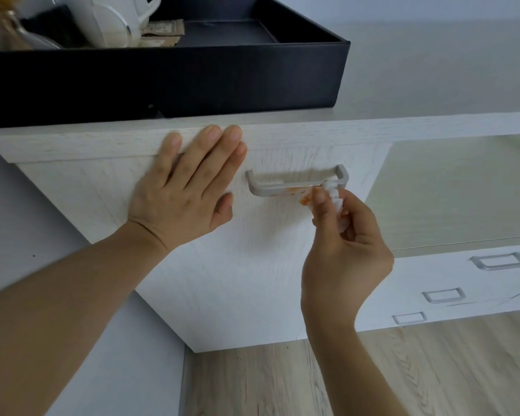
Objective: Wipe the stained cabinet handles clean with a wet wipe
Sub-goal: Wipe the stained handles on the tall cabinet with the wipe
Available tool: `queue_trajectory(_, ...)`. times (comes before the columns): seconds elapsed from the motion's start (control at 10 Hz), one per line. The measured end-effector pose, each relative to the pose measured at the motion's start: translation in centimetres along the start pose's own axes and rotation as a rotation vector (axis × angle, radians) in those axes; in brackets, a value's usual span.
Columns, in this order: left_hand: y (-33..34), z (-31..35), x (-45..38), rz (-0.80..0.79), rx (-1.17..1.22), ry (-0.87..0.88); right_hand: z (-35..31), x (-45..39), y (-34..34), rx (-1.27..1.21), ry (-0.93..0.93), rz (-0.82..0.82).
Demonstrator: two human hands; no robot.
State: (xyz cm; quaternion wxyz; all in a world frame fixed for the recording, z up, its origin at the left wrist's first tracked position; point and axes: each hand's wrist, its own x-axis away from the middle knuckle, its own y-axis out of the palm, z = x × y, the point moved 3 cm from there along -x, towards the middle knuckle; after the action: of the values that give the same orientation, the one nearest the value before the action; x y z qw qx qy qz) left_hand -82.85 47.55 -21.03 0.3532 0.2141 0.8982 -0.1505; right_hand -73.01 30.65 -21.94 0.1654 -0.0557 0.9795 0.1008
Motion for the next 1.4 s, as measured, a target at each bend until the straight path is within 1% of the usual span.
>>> queue_trajectory(0.1,0.05,-0.1,0.07,0.0,0.01,-0.004,-0.58,0.05,-0.24,0.037,-0.075,-0.037)
queue_trajectory(0.2,0.02,-0.06,0.1,0.007,0.009,-0.006,-0.95,-0.01,-0.35,0.034,-0.16,-0.019)
queue_trajectory(0.3,-0.06,0.02,0.03,-0.005,0.013,-0.002,-0.94,0.49,0.16,0.04,-0.243,-0.038)
queue_trajectory(0.5,-0.1,0.07,0.04,-0.008,0.017,0.0,-0.14,0.27,0.2,-0.023,-0.108,0.024)
queue_trajectory(0.6,-0.05,0.04,0.03,-0.01,0.017,0.001,-0.09,0.28,0.23,-0.03,-0.091,0.019)
queue_trajectory(0.7,-0.06,0.09,0.03,-0.005,0.014,-0.001,-0.13,0.15,-0.03,-0.034,-0.095,0.007)
queue_trajectory(0.8,-0.01,0.04,0.03,0.0,0.018,-0.005,-0.01,-0.43,-0.55,-0.036,-0.094,0.042)
queue_trajectory(0.9,-0.01,0.11,0.09,-0.001,0.015,-0.002,0.0,-0.37,-0.27,-0.017,-0.125,0.033)
queue_trajectory(1.0,0.02,0.09,0.06,-0.012,0.008,-0.002,-0.38,0.14,0.32,0.048,-0.202,-0.028)
queue_trajectory(1.1,0.06,0.12,0.1,-0.005,0.005,-0.007,-0.06,0.21,0.29,0.03,-0.187,0.023)
queue_trajectory(1.2,0.12,0.26,0.03,0.002,0.018,-0.006,-0.24,0.4,0.45,0.072,-0.223,-0.017)
queue_trajectory(1.3,0.06,0.05,0.12,0.005,0.008,-0.008,-0.26,-0.09,-0.13,0.054,-0.167,0.037)
queue_trajectory(1.4,-0.06,-0.09,0.15,-0.005,-0.001,0.007,-0.58,-0.14,-0.24,0.074,-0.18,0.017)
